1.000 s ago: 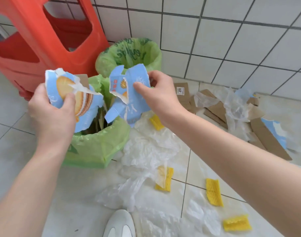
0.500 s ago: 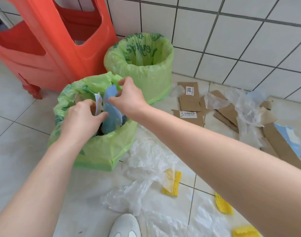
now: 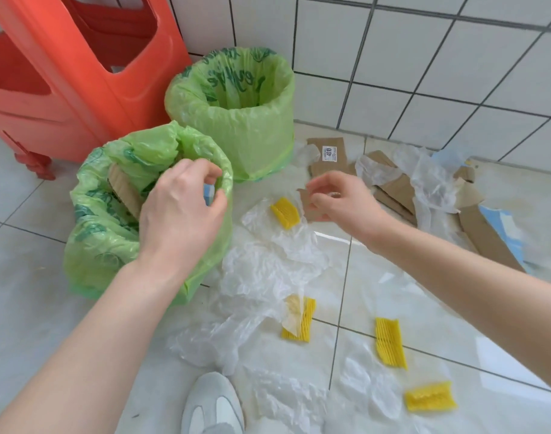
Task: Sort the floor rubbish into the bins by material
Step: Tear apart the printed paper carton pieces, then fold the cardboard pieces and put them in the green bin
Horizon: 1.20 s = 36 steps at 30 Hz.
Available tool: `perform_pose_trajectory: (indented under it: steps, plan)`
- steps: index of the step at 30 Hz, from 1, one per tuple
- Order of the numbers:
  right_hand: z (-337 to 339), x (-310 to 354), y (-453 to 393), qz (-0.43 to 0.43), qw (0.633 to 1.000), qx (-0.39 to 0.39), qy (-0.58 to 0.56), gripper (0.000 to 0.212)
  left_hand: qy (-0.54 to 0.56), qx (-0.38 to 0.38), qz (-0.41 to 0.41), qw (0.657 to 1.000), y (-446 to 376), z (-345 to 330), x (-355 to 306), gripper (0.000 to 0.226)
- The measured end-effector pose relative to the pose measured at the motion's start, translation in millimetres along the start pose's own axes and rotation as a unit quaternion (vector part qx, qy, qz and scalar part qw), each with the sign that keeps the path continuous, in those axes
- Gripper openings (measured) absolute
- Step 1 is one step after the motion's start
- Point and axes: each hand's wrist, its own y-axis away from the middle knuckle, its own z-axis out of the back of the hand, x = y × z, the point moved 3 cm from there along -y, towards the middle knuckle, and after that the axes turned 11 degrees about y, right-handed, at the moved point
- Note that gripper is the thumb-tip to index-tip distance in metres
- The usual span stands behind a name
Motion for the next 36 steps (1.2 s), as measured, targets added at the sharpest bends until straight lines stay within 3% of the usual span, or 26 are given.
perform_pose_trajectory:
  steps: [4,10,19,23,30,36]
  plan:
    - [23,-68,35,-0.083,0.996,-0.010,-0.018,0.017,0.014,0.034,-0.033,0.999,30,-22,-20,0.018]
    - [38,-160,77,-0.166,0.985,-0.047,-0.005,0.014,0.042,0.172,-0.039,0.984,82,-90,-40,0.018]
    - [77,-230,62,-0.176,0.963,-0.116,0.166,0.026,-0.056,0.381,-0.058,0.921,85,-186,-36,0.030]
    - [91,-239,37,-0.184,0.941,-0.139,0.246,0.041,-0.067,0.386,-0.066,0.918,46,-221,-35,0.043]
    - [103,-264,-1,-0.211,0.925,-0.062,0.309,0.070,-0.143,0.421,-0.051,0.894,-12,-279,-29,0.061]
    - [52,-258,1,-0.063,0.936,0.017,0.346,0.057,-0.150,0.437,-0.032,0.886,-42,-306,-14,0.068]
